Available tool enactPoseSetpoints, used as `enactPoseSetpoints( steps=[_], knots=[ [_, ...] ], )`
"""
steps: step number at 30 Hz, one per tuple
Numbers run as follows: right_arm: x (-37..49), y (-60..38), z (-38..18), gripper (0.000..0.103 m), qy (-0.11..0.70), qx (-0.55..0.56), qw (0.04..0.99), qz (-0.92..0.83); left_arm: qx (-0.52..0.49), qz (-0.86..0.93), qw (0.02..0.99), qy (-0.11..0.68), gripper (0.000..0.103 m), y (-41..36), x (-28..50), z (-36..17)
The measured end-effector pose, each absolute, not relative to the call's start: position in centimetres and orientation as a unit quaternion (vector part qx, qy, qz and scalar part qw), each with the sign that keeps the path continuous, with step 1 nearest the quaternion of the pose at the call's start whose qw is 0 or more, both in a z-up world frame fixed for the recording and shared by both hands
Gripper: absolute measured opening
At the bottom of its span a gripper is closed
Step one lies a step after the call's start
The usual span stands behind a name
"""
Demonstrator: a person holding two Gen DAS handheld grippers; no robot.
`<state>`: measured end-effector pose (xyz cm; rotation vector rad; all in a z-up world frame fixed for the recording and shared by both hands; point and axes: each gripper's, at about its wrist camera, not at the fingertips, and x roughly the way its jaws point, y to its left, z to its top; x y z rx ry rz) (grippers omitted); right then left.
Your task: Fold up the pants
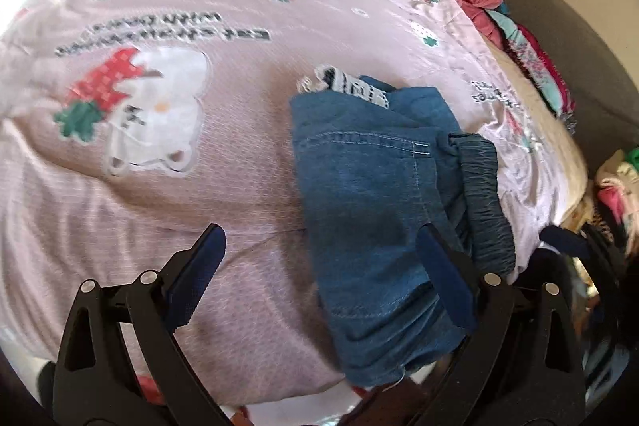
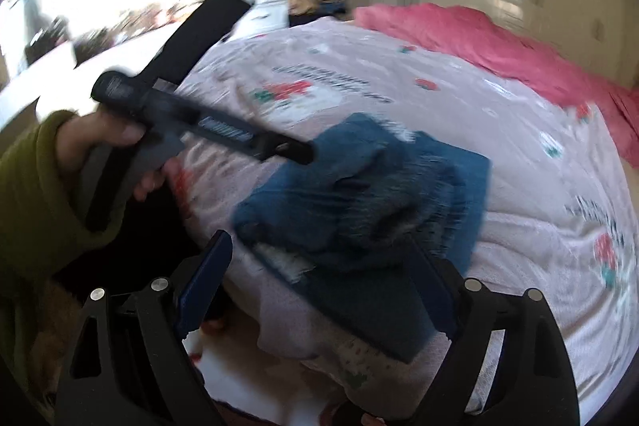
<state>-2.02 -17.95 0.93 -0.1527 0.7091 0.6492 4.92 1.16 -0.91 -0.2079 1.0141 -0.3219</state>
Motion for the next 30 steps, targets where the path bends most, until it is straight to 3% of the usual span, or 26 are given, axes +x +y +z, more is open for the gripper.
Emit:
enactPoseSetpoints(
  steps=[4, 6, 8, 15, 17, 20, 23, 30],
  knots=[
    [1.1, -22.1, 0.0, 0.081, 0.379, 0.005, 0.894, 0.24, -0.111, -0.168, 0.849, 0.488, 0.071, 0.4, 5.4, -1.9],
    [2.7, -23.9, -0.7, 0.066, 0.4, 0.046, 0.887, 0.225, -0.118, -0.176, 0.846, 0.489, 0.063, 0.0, 5.5, -2.2],
    [3.8, -24.6, -1.3, 0.057, 0.416, 0.067, 0.878, 0.227, -0.124, -0.184, 0.843, 0.49, 0.056, -0.3, 5.6, -2.4],
    [8.0, -24.3, -3.7, 0.055, 0.466, 0.122, 0.84, 0.249, -0.138, -0.195, 0.835, 0.495, 0.055, -0.9, 5.8, -3.0],
    [8.4, -23.7, -4.1, 0.045, 0.47, 0.131, 0.833, 0.263, -0.142, -0.196, 0.835, 0.494, 0.057, -0.9, 6.0, -3.2],
    [8.2, -23.1, -3.9, 0.038, 0.46, 0.121, 0.836, 0.273, -0.148, -0.198, 0.837, 0.489, 0.057, -1.1, 6.1, -3.3],
    [8.2, -22.9, -3.7, 0.038, 0.453, 0.112, 0.84, 0.275, -0.151, -0.201, 0.836, 0.488, 0.05, -1.4, 6.1, -3.1],
    [9.5, -22.6, -4.6, 0.038, 0.457, 0.106, 0.835, 0.289, -0.166, -0.202, 0.835, 0.485, 0.048, -1.6, 6.9, -3.8]
  ],
)
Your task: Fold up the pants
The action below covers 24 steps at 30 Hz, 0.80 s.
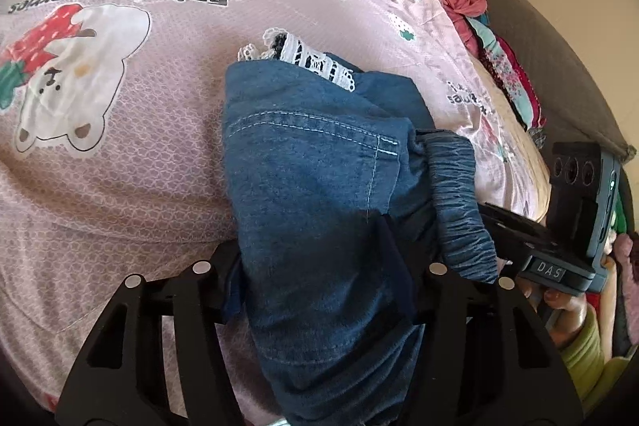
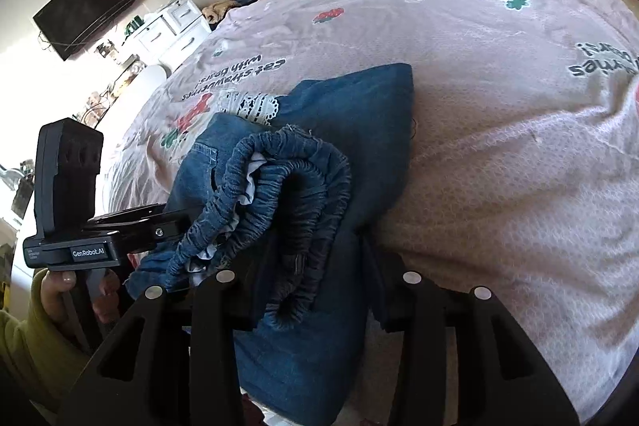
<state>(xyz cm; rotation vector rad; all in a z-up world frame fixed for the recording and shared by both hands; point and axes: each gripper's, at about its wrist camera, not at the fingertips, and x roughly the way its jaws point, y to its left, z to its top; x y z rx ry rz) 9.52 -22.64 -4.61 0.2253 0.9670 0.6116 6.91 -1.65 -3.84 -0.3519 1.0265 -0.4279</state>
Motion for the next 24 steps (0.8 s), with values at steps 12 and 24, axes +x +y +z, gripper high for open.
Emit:
enactPoseSetpoints(
  steps=[12, 24],
  knots=[
    [7.4, -21.3, 0.7, 0.025, 0.362, 0.077, 0.862, 0.347, -0.176, -0.24, 0.857, 0.421, 0.037, -1.3, 6.5, 2.1],
    [14.4, -20.0, 3.7, 0.025, 0.339, 0.066, 0.877, 0.334, -0.144, -0.223, 0.873, 0.408, 0.037, -0.6, 12.7, 4.5]
  ],
)
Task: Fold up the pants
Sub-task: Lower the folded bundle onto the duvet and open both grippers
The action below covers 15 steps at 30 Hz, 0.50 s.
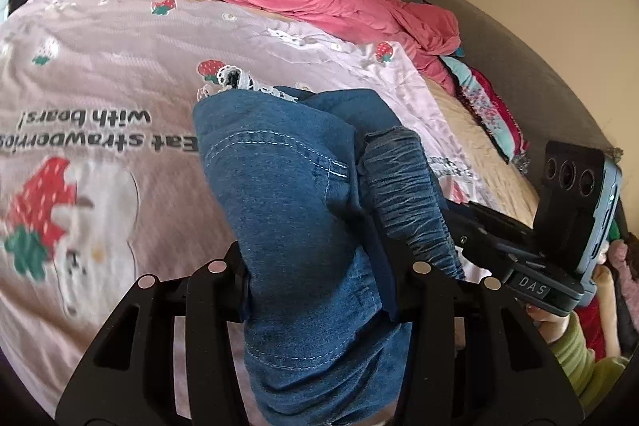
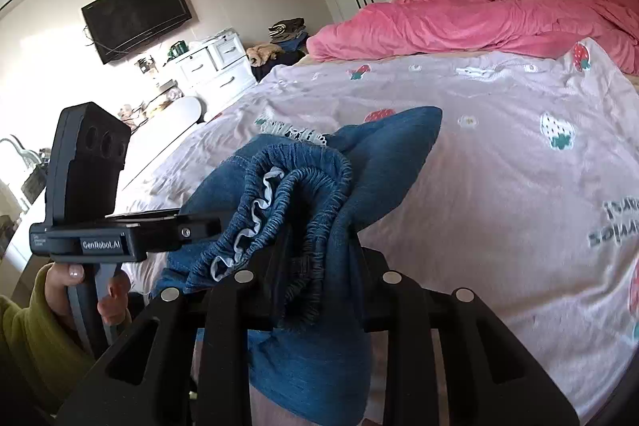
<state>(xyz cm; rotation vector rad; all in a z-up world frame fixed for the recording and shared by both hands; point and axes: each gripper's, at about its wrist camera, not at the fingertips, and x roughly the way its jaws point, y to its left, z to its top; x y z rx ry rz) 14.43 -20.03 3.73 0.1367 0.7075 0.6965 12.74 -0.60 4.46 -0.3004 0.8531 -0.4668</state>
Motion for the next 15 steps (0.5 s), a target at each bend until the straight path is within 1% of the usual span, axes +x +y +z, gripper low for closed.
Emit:
enactPoseSetpoints(
  steps=[9, 15],
  knots=[
    [17.8, -18.8, 2.7, 0.025, 0.353, 0.06, 0.876, 0.323, -0.129, -0.205, 0.877, 0.415, 0.037, -0.3, 15.6, 3.2],
    [19.0, -18.7, 1.0, 0.025, 0.371, 0.064, 0.872, 0.312, -0.135, -0.201, 0.87, 0.429, 0.037, -0.3, 16.7, 1.1]
  ],
)
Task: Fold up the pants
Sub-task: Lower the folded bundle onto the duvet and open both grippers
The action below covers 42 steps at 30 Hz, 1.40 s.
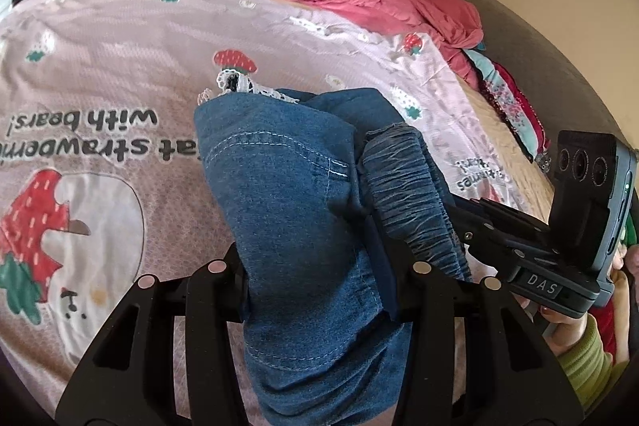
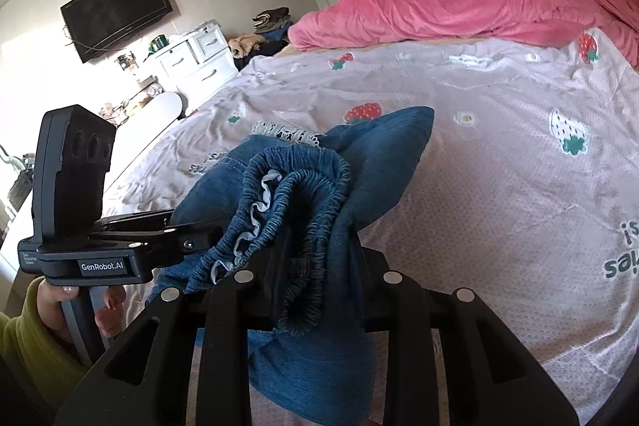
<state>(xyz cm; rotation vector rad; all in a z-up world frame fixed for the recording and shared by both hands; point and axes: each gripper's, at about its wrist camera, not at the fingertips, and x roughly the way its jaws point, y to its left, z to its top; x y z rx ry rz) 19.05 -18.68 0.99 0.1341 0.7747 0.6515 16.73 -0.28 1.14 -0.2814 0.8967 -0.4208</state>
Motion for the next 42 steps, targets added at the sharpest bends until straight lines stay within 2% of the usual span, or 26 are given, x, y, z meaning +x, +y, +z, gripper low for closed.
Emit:
enactPoseSetpoints(
  steps=[7, 13, 14, 17, 18, 23, 29, 32, 36, 37, 38, 42],
  knots=[
    [19.8, -18.6, -1.3, 0.027, 0.406, 0.06, 0.867, 0.282, -0.143, -0.19, 0.863, 0.446, 0.046, 0.1, 17.4, -0.9],
    [20.3, -18.9, -3.1, 0.047, 0.438, 0.047, 0.865, 0.24, -0.139, -0.171, 0.864, 0.454, 0.06, 0.3, 17.3, -1.8],
    [20.3, -18.9, -3.2, 0.053, 0.44, 0.042, 0.866, 0.233, -0.138, -0.168, 0.863, 0.455, 0.061, 0.4, 17.3, -2.0],
    [20.3, -18.9, -3.7, 0.06, 0.445, 0.033, 0.867, 0.221, -0.137, -0.16, 0.862, 0.46, 0.065, 0.4, 17.2, -2.4],
    [20.3, -18.9, -3.8, 0.066, 0.447, 0.028, 0.868, 0.214, -0.136, -0.158, 0.863, 0.461, 0.067, 0.4, 17.2, -2.5],
    [20.1, -19.0, -4.1, 0.075, 0.446, 0.015, 0.873, 0.197, -0.135, -0.149, 0.866, 0.458, 0.072, 0.6, 16.6, -2.7],
    [19.0, -19.3, -3.7, 0.075, 0.435, 0.011, 0.88, 0.192, -0.135, -0.136, 0.871, 0.452, 0.08, 0.9, 15.2, -2.0],
    [17.9, -19.7, -3.0, 0.087, 0.425, 0.012, 0.886, 0.186, -0.135, -0.129, 0.876, 0.445, 0.086, 1.2, 13.8, -1.5],
    [16.3, -20.2, -2.1, 0.088, 0.408, 0.01, 0.894, 0.184, -0.131, -0.125, 0.883, 0.434, 0.092, 1.4, 11.8, -0.5],
    [15.6, -20.3, -1.9, 0.09, 0.403, 0.009, 0.896, 0.185, -0.127, -0.125, 0.885, 0.431, 0.093, 1.3, 11.1, -0.1],
    [15.2, -20.3, -1.7, 0.096, 0.399, 0.009, 0.898, 0.184, -0.124, -0.125, 0.886, 0.428, 0.093, 1.2, 10.7, 0.2],
    [12.9, -20.4, -0.8, 0.098, 0.383, -0.004, 0.907, 0.173, -0.103, -0.118, 0.895, 0.418, 0.093, 0.9, 8.4, 1.2]
  ],
)
